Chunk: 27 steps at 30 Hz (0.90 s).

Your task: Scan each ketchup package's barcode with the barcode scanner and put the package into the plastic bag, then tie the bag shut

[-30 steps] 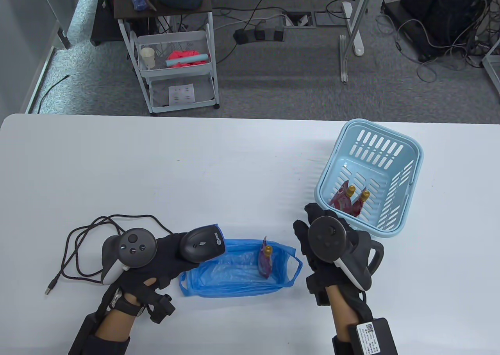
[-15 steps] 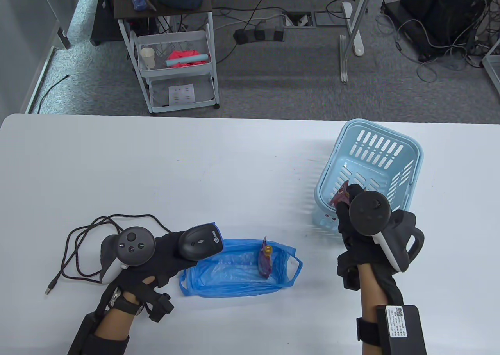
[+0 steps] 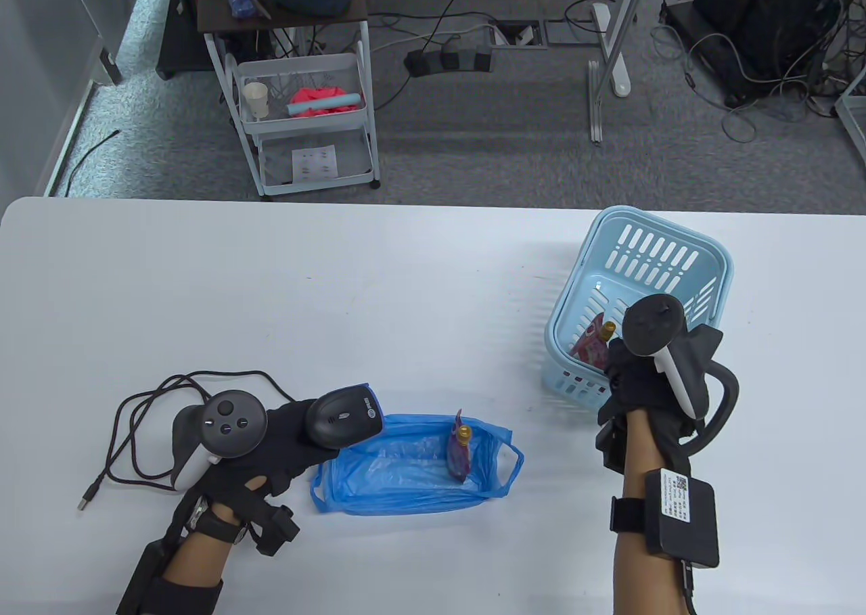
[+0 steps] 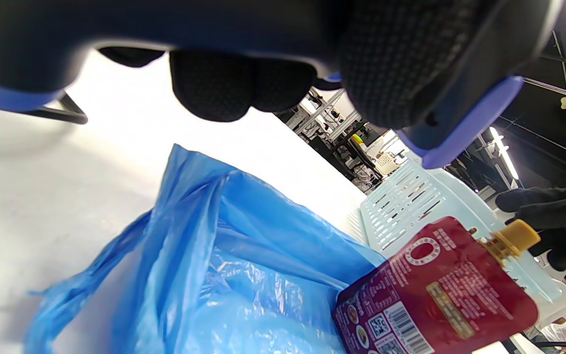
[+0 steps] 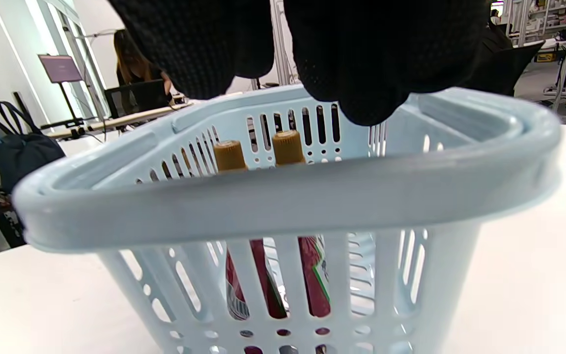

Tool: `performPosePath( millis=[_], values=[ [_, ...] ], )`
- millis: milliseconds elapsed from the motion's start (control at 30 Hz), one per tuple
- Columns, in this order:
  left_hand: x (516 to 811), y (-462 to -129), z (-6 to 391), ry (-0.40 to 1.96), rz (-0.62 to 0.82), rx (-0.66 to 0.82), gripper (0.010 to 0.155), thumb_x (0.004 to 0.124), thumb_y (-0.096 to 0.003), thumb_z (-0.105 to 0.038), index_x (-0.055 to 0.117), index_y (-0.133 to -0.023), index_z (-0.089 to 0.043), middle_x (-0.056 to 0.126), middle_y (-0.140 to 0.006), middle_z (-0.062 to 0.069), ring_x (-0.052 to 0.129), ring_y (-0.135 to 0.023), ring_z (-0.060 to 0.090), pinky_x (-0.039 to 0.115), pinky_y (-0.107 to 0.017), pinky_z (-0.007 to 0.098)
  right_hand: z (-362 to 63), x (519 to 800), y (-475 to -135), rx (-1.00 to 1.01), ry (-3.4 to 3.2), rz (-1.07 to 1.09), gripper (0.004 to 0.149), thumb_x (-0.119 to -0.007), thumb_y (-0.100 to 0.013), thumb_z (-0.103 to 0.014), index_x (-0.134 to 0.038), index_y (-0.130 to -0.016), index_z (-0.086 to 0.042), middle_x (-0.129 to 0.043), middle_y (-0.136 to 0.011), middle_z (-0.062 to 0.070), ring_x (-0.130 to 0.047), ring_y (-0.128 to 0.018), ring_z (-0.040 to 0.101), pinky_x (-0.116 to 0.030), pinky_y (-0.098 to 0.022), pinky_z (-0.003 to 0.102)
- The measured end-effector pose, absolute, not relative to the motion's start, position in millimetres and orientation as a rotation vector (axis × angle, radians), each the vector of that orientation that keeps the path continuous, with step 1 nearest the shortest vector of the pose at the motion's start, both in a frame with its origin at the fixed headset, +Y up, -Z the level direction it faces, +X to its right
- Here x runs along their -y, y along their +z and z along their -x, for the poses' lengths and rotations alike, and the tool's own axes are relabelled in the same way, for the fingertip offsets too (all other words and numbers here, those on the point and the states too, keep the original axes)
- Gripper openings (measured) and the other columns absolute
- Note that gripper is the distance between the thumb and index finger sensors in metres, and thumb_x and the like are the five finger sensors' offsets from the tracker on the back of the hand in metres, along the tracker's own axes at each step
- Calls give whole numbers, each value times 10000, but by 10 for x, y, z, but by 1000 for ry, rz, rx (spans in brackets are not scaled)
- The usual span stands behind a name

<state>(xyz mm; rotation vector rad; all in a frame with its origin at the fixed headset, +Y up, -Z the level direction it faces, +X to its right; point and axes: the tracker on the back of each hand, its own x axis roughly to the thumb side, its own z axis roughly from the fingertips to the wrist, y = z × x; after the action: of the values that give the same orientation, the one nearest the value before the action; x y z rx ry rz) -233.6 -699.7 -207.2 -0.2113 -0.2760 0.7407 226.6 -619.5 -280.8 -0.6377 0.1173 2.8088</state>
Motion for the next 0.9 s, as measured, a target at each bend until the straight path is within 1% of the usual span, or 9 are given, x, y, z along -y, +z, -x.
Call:
performPosePath(
  millis=[267,400,500,633,733,900],
  values=[
    [7003,-2079,2348,739,216,265,534,905,-424,-460,821,-901,-235,889,-862,-14,979,-708,297,774,-607,520,-2370,6448,-2947,-218,2761,717,626,-778,-548,-294,-526,-1114,-205,-577,-1099,277,-721,-900,484,-703,-575,540],
    [7008,-2081,2348,737,219,262,536,905,-424,-461,820,-903,-234,888,-863,-14,978,-709,299,773,-607,520,-2399,6518,-2970,-243,2745,727,607,-774,-551,-283,-538,-1108,-229,-590,-1094,274,-734,-891,477,-708,-571,536],
    [7011,-2083,2347,733,221,261,533,905,-425,-460,821,-901,-234,889,-862,-15,979,-709,297,774,-608,519,-2410,6540,-2980,-248,2739,730,595,-771,-552,-280,-553,-1102,-225,-607,-1085,275,-749,-880,469,-712,-565,532],
    [7019,-2086,2349,730,223,259,534,905,-426,-459,819,-903,-234,889,-862,-13,978,-708,299,773,-608,520,-2418,6538,-2986,-240,2745,739,552,-770,-551,-270,-606,-1074,-205,-669,-1050,261,-788,-847,448,-731,-546,515],
    [7020,-2087,2354,729,222,258,535,904,-425,-460,819,-902,-235,889,-862,-15,979,-708,297,774,-608,519,-2419,6533,-2985,-232,2744,754,505,-773,-550,-264,-654,-1032,-176,-731,-1007,236,-829,-807,424,-750,-525,497],
    [7027,-2090,2360,727,218,260,534,904,-425,-461,820,-902,-235,888,-863,-14,980,-708,297,773,-608,520,-2419,6529,-2984,-222,2749,779,486,-792,-540,-247,-680,-1003,-146,-801,-951,203,-881,-751,389,-780,-488,465]
  ],
)
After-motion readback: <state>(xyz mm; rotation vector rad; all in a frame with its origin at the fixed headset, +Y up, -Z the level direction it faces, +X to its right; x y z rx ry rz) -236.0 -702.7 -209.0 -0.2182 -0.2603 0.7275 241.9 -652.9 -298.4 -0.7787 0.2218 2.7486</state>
